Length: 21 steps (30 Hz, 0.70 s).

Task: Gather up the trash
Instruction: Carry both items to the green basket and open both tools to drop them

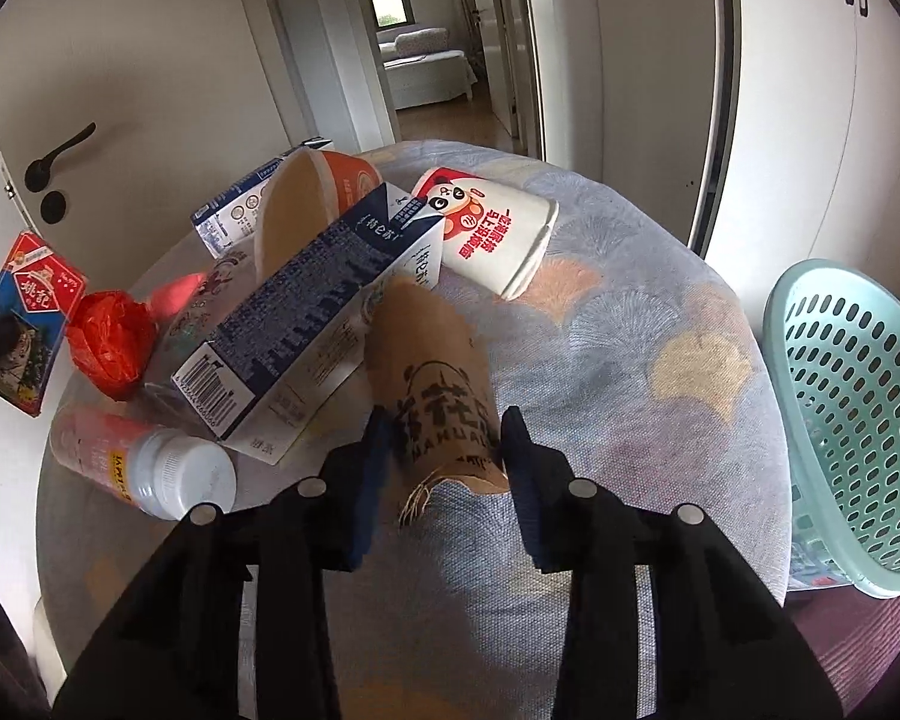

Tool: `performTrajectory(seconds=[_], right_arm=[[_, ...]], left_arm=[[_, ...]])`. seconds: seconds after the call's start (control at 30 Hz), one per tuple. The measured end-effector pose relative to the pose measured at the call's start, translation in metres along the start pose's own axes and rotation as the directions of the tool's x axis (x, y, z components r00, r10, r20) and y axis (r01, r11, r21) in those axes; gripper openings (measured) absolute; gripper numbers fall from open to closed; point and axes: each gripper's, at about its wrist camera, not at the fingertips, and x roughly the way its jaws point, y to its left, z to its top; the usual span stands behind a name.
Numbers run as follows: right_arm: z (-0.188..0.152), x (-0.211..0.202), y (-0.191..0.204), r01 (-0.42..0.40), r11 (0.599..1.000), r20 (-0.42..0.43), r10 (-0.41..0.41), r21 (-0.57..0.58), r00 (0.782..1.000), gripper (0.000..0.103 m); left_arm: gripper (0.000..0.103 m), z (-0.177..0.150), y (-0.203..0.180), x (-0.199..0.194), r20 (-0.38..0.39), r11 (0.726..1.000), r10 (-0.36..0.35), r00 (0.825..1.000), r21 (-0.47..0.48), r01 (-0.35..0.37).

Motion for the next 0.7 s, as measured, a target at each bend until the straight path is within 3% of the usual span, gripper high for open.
performTrajectory(seconds=[0.3, 0.43, 0.7], right_arm=[[-0.004, -0.045, -0.024, 0.052, 0.998, 0.112, -0.056, 0.042, 0.992, 0.024], [0.001, -0.067, -0.050, 0.081, 0.992, 0.159, -0.096, 0.100, 0.983, 0.024], [-0.001, -0.098, -0.133, 0.213, 0.942, 0.205, -0.269, 0.260, 0.941, 0.024]], left_arm=[[0.016, 0.015, -0.084, 0.017, -0.006, 0.983, -0.155, 0.988, 0.102, 0.154], [0.016, 0.026, -0.133, 0.037, -0.025, 0.962, -0.236, 0.972, 0.133, 0.237], [0.016, 0.043, -0.226, 0.088, -0.067, 0.913, -0.366, 0.928, 0.168, 0.372]])
